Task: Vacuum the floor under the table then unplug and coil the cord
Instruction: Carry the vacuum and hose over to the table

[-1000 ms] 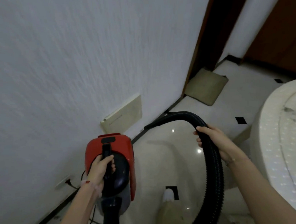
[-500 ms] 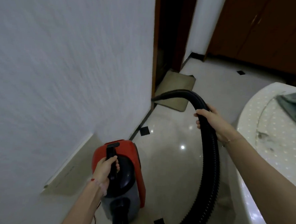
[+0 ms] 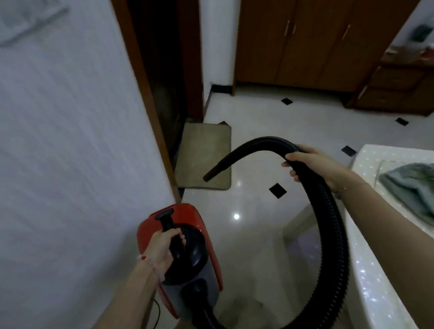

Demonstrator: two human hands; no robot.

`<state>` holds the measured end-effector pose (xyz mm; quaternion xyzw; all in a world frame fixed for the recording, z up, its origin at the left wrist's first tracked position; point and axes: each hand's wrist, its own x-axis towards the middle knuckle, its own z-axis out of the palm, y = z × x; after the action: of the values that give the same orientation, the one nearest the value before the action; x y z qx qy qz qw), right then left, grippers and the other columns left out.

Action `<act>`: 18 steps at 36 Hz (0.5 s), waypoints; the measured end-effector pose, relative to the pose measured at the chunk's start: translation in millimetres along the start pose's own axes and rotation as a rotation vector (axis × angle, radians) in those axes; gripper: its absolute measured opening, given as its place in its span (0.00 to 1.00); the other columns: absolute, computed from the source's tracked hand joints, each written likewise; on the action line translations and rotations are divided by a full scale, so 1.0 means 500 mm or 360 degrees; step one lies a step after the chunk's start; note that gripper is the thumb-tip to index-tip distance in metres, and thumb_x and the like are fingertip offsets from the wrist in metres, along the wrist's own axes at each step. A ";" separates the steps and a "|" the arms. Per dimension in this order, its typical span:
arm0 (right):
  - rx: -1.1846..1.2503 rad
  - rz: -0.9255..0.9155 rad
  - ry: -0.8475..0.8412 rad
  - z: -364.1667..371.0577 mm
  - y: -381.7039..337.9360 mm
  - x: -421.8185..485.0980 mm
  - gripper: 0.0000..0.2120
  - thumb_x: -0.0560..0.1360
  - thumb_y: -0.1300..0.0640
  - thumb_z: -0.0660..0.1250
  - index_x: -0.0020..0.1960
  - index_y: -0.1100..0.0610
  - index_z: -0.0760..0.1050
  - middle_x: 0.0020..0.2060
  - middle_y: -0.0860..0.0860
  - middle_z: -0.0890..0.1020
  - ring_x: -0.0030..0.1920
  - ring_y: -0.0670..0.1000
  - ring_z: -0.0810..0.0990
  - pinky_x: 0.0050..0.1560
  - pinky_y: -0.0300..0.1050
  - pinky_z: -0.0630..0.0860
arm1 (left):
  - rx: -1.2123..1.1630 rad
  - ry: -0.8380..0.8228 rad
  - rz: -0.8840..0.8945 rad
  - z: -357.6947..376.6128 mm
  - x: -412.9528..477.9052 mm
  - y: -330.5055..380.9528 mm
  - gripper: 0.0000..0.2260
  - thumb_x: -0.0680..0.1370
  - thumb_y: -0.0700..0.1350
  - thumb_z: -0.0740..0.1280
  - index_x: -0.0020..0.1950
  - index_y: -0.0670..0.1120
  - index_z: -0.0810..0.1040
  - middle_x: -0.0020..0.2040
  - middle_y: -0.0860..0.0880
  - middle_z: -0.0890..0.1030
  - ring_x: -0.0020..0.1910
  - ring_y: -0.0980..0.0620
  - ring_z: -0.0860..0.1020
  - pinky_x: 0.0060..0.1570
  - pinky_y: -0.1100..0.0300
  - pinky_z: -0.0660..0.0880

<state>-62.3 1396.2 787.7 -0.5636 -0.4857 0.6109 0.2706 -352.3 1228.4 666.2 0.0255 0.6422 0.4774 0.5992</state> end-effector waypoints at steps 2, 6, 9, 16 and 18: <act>0.0038 0.0006 0.0071 -0.033 -0.020 0.046 0.13 0.78 0.61 0.62 0.62 0.58 0.73 0.46 0.60 0.78 0.31 0.51 0.73 0.27 0.39 0.76 | 0.0033 -0.0046 -0.0013 0.043 0.051 0.045 0.07 0.78 0.34 0.61 0.40 0.40 0.72 0.34 0.45 0.72 0.32 0.50 0.72 0.31 0.61 0.74; 0.0134 0.0022 0.0179 -0.092 -0.047 0.139 0.14 0.78 0.62 0.62 0.63 0.60 0.72 0.44 0.60 0.78 0.29 0.51 0.72 0.26 0.39 0.76 | 0.0076 -0.0072 -0.0096 0.113 0.145 0.122 0.05 0.78 0.34 0.62 0.42 0.40 0.73 0.34 0.45 0.73 0.33 0.51 0.72 0.32 0.61 0.75; 0.0191 0.0026 0.0234 -0.144 -0.068 0.234 0.14 0.78 0.62 0.62 0.63 0.61 0.72 0.43 0.59 0.77 0.30 0.51 0.72 0.27 0.38 0.76 | 0.0074 -0.0072 -0.0163 0.189 0.234 0.185 0.07 0.78 0.34 0.62 0.40 0.40 0.73 0.34 0.45 0.73 0.33 0.51 0.72 0.32 0.61 0.75; 0.0147 0.0051 0.0249 -0.298 -0.159 0.487 0.13 0.78 0.60 0.63 0.62 0.58 0.73 0.46 0.59 0.78 0.28 0.49 0.75 0.28 0.38 0.77 | -0.0042 -0.0043 -0.0217 0.403 0.412 0.315 0.09 0.78 0.34 0.61 0.38 0.40 0.72 0.33 0.45 0.71 0.33 0.51 0.71 0.38 0.60 0.71; 0.0183 0.0070 0.0262 -0.348 -0.198 0.557 0.13 0.78 0.60 0.63 0.62 0.59 0.72 0.46 0.59 0.78 0.28 0.49 0.75 0.28 0.38 0.77 | -0.0122 -0.0065 -0.0235 0.466 0.452 0.356 0.09 0.78 0.34 0.61 0.38 0.41 0.71 0.34 0.45 0.71 0.34 0.51 0.71 0.38 0.60 0.71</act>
<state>20.9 1728.5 776.8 -0.6059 -0.4135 0.5952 0.3280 -326.8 1597.5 652.7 -0.0352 0.6112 0.4557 0.6462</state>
